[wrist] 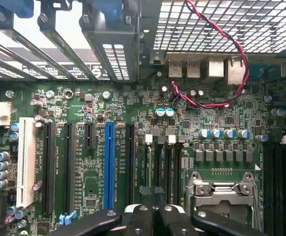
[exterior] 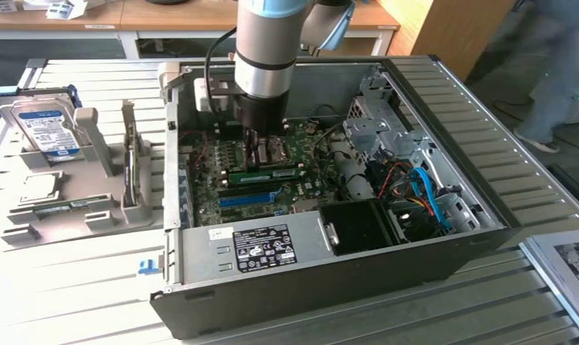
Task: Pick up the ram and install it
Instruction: 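Press down the ram until it locks into place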
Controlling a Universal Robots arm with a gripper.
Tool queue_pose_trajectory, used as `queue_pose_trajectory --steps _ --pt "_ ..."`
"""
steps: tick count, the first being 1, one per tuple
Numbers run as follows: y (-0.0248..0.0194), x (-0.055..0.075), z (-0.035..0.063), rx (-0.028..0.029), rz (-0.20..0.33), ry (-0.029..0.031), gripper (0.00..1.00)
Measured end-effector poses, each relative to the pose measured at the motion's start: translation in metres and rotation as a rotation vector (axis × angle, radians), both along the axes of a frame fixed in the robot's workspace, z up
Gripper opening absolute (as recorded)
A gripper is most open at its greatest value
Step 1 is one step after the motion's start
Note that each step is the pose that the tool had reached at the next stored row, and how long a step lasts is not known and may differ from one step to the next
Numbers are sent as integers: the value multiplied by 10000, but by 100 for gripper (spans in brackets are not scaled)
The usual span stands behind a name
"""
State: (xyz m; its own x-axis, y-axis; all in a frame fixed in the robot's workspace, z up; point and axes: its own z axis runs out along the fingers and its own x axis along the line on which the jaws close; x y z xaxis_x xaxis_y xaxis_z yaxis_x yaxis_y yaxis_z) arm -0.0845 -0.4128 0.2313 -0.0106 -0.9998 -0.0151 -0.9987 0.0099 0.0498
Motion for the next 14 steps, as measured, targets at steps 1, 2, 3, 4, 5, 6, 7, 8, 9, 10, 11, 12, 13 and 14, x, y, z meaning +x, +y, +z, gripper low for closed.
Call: queue_pose_trajectory --steps 1,2,3,4,5,6,7,8,9,10,11,12,13,14 --pt "0 0 -5 0 0 0 10" --pt "0 0 -11 1 0 -1 10" --pt "0 0 -16 0 0 0 10" --pt "0 0 -21 0 0 0 10" --pt "0 0 -26 1 0 0 10" --pt "0 0 -31 -1 0 0 10" --pt "0 0 -37 -1 0 0 10" --pt "0 0 -41 -1 0 0 10" --pt "0 0 -41 -3 0 2 10" --pt "0 0 -41 -3 0 2 10" --pt "0 0 -41 -1 0 1 10" --pt "0 0 -42 0 0 0 10" --pt "0 0 -43 0 0 0 10" --pt "1 0 -47 2 0 -1 10"
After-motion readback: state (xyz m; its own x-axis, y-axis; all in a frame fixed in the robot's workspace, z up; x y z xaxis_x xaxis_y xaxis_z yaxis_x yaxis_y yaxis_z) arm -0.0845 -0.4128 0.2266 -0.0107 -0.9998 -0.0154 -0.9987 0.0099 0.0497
